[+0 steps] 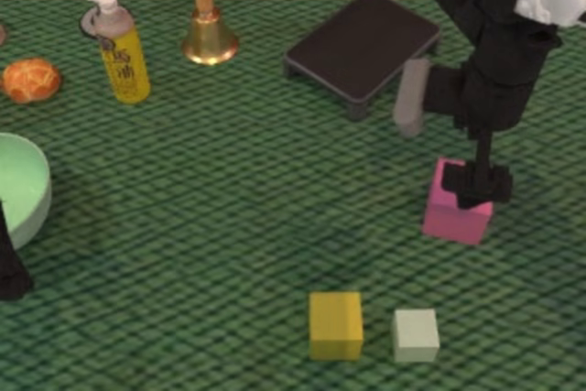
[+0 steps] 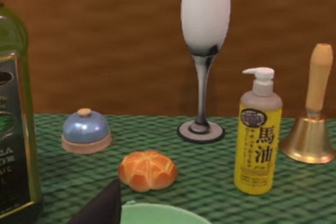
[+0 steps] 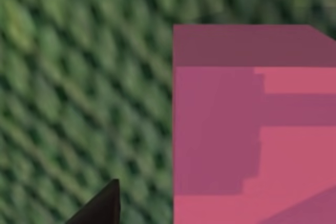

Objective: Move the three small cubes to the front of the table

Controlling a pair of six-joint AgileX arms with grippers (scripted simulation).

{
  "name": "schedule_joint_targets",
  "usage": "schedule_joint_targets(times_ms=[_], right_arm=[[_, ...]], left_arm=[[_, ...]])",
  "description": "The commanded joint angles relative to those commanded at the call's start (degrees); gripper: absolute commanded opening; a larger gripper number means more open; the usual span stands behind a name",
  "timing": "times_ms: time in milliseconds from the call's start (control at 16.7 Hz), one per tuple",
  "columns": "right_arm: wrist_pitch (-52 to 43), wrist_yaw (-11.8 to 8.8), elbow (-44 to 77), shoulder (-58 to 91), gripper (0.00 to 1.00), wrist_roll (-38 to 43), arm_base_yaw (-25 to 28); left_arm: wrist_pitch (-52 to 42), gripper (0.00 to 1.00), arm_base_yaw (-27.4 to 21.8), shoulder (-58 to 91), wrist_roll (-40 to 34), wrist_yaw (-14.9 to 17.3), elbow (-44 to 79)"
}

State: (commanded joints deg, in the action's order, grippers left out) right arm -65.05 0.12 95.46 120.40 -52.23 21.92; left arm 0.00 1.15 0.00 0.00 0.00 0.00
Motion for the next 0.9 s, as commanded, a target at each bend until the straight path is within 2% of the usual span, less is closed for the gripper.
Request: schedule_joint_targets(times_ms=[240, 660, 900], right_arm=[[1.0, 0.0, -0.79, 0.36, 1.0, -0.04, -0.17], [16.09, 0.05, -9.6, 6.11, 1.0, 0.18, 0.06], [17.49, 0.06, -10.61, 6.88, 1.0, 0.18, 0.09]], left_arm=[[0.0, 1.0, 0.0, 0.0, 0.0, 0.0, 0.0], [0.0, 1.0, 0.0, 0.0, 0.0, 0.0, 0.0], [0.0, 1.0, 0.0, 0.0, 0.0, 0.0, 0.0]])
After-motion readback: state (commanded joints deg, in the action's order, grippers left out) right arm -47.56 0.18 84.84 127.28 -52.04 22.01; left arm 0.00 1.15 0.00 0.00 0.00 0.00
